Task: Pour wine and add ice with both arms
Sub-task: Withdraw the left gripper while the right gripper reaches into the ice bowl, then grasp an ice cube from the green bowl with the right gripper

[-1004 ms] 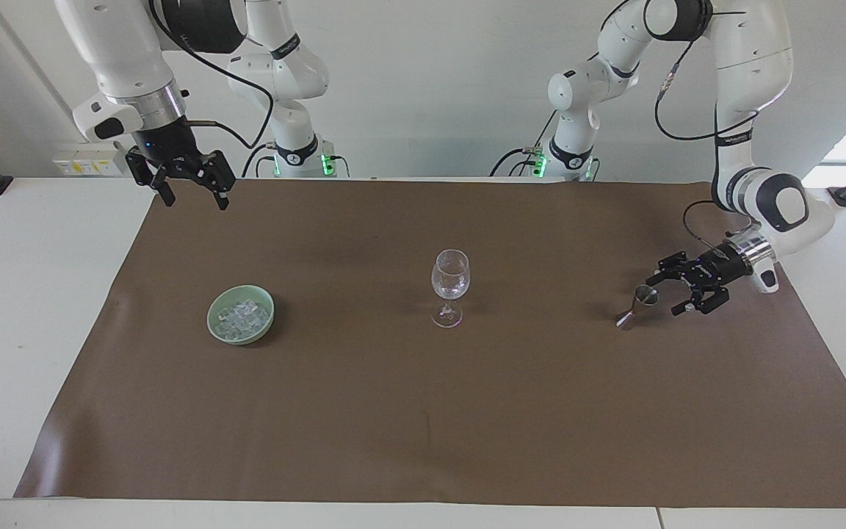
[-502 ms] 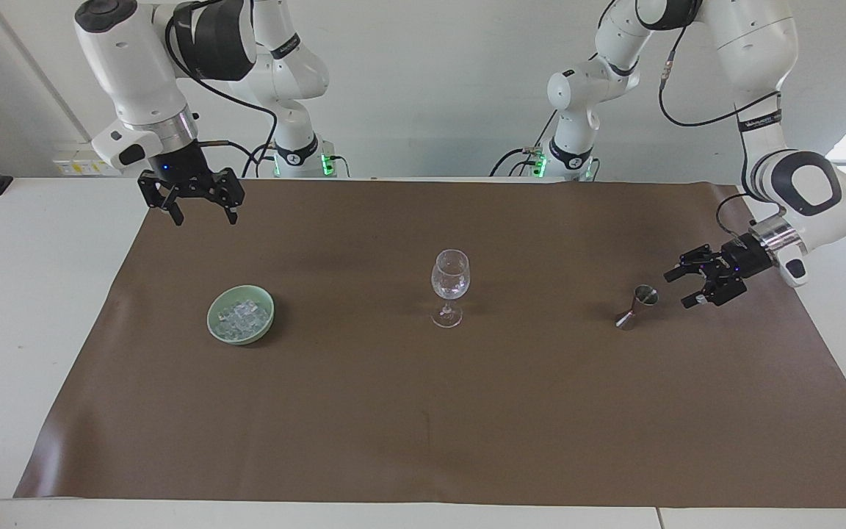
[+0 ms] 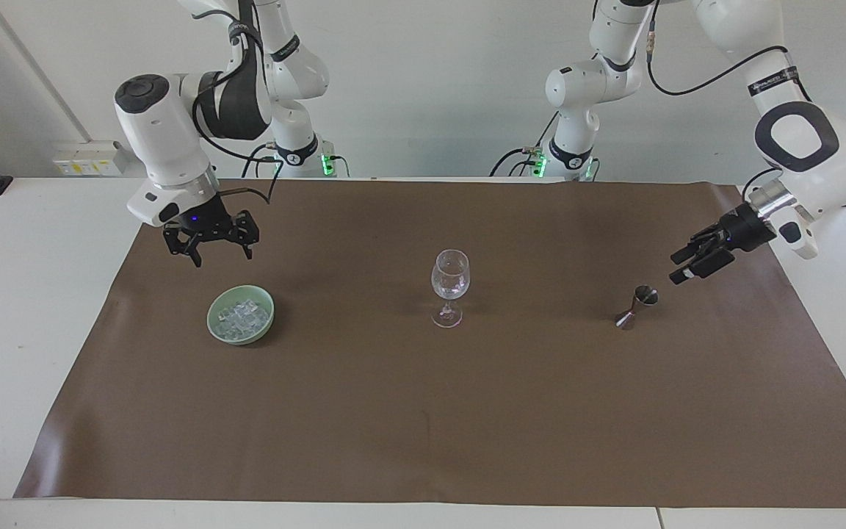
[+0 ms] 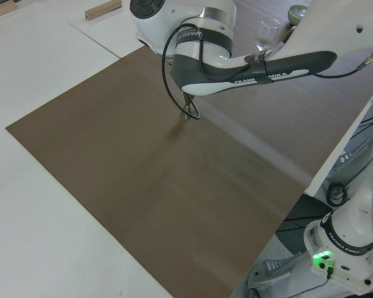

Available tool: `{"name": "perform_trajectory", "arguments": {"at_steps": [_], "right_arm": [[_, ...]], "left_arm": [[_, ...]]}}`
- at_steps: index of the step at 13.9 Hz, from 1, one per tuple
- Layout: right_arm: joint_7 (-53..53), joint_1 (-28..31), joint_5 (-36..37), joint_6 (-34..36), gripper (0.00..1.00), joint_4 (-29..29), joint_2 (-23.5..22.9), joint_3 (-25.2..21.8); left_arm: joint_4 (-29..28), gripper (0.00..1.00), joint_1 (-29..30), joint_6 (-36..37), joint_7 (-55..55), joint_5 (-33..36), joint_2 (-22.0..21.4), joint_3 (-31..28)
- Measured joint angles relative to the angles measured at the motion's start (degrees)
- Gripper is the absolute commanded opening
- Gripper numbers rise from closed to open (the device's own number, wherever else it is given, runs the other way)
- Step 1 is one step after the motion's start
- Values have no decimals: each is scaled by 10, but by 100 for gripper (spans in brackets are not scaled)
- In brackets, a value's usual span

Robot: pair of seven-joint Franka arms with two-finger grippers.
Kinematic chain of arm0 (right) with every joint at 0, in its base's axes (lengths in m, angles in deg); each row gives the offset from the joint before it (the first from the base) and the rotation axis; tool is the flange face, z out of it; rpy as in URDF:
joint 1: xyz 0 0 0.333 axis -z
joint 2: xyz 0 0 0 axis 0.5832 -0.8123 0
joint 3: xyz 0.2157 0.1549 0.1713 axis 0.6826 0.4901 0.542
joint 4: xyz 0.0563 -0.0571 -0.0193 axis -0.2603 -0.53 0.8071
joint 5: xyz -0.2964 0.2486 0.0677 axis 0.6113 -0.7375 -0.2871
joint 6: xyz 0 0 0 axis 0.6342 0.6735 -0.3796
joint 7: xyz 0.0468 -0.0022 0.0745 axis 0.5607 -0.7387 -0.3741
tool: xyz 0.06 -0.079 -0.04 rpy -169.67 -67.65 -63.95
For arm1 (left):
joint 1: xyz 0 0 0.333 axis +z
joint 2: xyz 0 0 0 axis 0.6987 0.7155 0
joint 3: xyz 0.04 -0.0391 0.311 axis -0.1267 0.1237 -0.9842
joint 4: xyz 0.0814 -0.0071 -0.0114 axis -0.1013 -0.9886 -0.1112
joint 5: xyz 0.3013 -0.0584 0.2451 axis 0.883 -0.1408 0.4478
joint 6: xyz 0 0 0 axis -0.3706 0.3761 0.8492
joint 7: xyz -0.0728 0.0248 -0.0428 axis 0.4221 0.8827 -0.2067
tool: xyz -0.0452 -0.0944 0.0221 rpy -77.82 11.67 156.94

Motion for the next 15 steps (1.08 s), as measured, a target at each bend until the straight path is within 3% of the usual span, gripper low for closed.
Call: {"name": "perform_trajectory", "arguments": {"at_steps": [3, 9, 13, 15], "right_arm": [[-34, 0, 0, -48, 100, -3, -44, 0], [-81, 0, 0, -97, 97, -9, -102, 0], [-92, 0, 0, -123, 64, -26, -102, 0], [-92, 0, 0, -125, 60, -28, -102, -1]], "left_arm": [[24, 100, -49, -1, 0, 71, -28, 4], [126, 100, -119, 7, -3, 202, -32, 8], [176, 100, -176, 29, -15, 290, -32, 10], [191, 100, -186, 46, -24, 302, -32, 10]]}}
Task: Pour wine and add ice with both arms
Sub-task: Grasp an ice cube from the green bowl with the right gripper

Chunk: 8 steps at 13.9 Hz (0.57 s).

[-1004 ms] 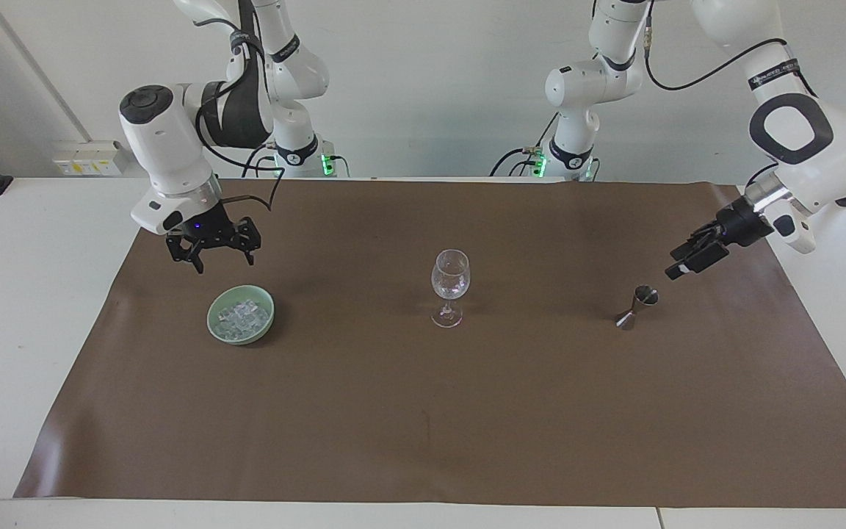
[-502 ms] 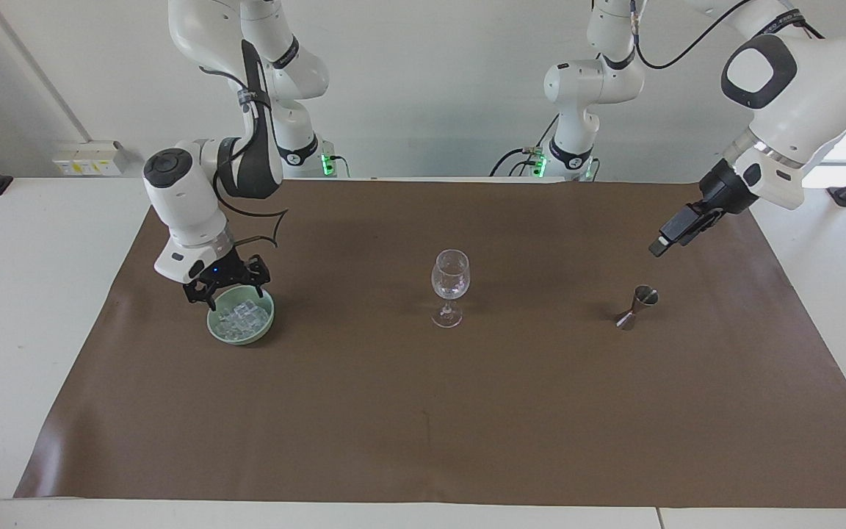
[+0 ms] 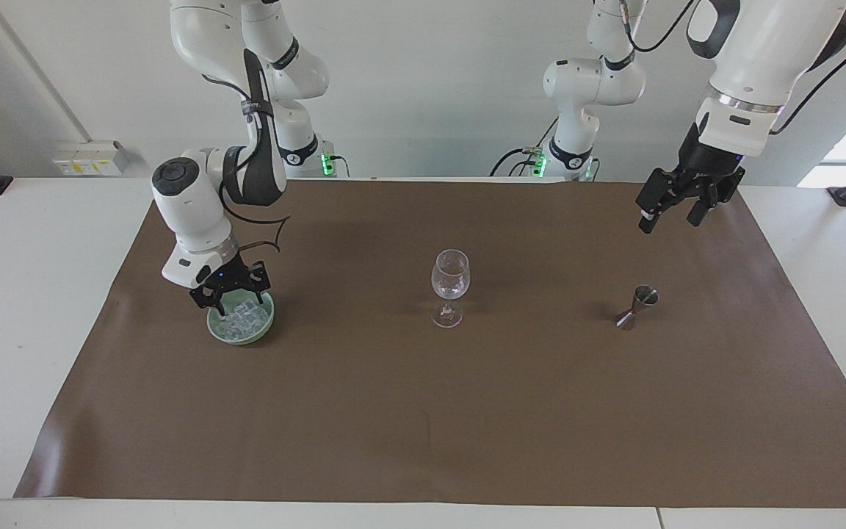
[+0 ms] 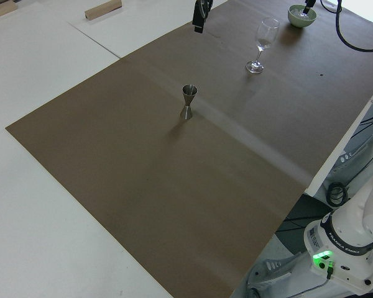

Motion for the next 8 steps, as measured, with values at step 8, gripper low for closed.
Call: {"name": "perform_trajectory", "arguments": {"at_steps": [8], "right_arm": [[0, 0, 0, -18, 39, -4, -10, 0]], "left_arm": [[11, 100, 3, 73, -96, 1, -19, -13]]}}
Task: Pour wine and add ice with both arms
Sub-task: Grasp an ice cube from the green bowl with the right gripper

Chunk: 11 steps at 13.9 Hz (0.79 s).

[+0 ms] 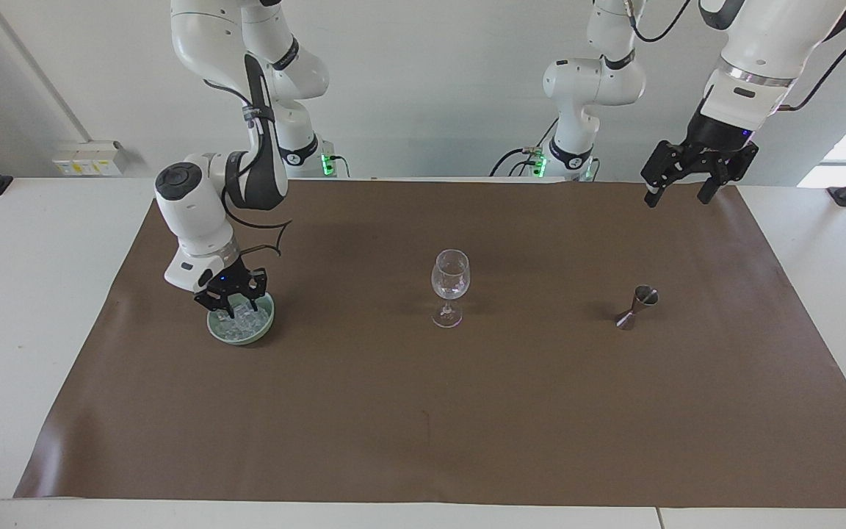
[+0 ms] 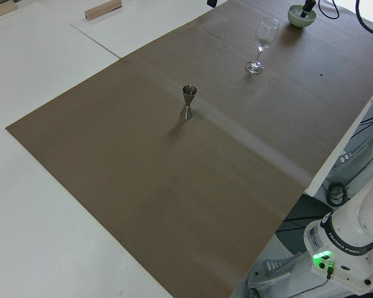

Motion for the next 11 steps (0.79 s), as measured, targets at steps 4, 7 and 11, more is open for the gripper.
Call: {"name": "perform_trajectory", "arguments": {"at_steps": [4, 7, 11], "right_arm": [[0, 0, 0, 0, 0, 0, 0, 0], [0, 0, 0, 3, 0, 3, 0, 0], [7, 0, 0, 76, 0, 54, 1, 0]], "left_arm": [[-23, 100, 9, 41, -26, 0, -15, -6], [-31, 100, 28, 56, -45, 0, -22, -8], [-28, 100, 53, 59, -89, 0, -24, -10]]}}
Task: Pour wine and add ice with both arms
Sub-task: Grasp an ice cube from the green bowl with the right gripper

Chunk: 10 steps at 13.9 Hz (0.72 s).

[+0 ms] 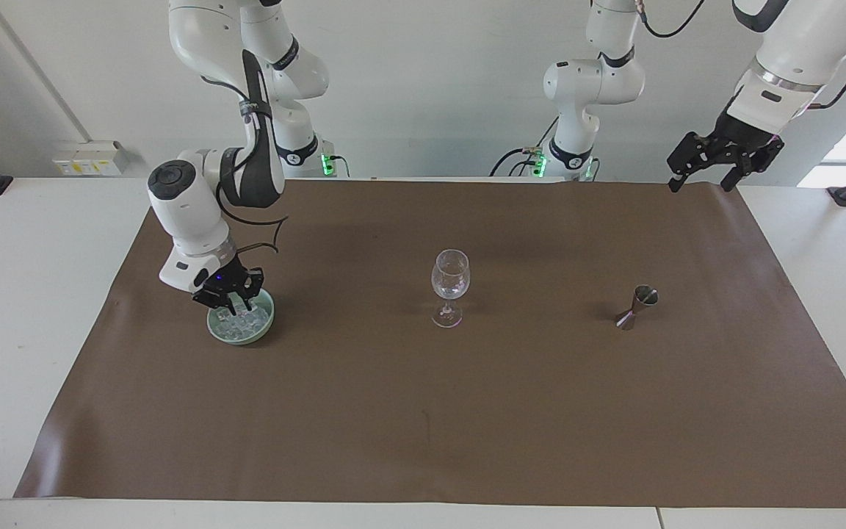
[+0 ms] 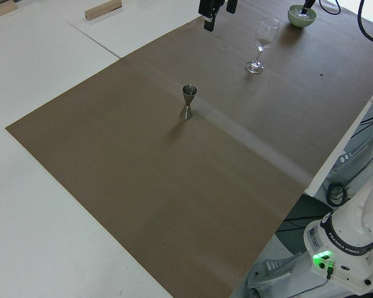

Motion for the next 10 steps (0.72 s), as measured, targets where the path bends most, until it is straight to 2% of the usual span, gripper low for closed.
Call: {"name": "perform_trajectory", "arguments": {"at_steps": [5, 10], "right_arm": [[93, 0, -2, 110, 0, 87, 13, 11], [241, -3, -4, 180, 0, 163, 19, 82]], "left_arm": [[0, 100, 1, 4, -10, 0, 0, 0], [-1, 100, 1, 8, -10, 0, 0, 0]]}}
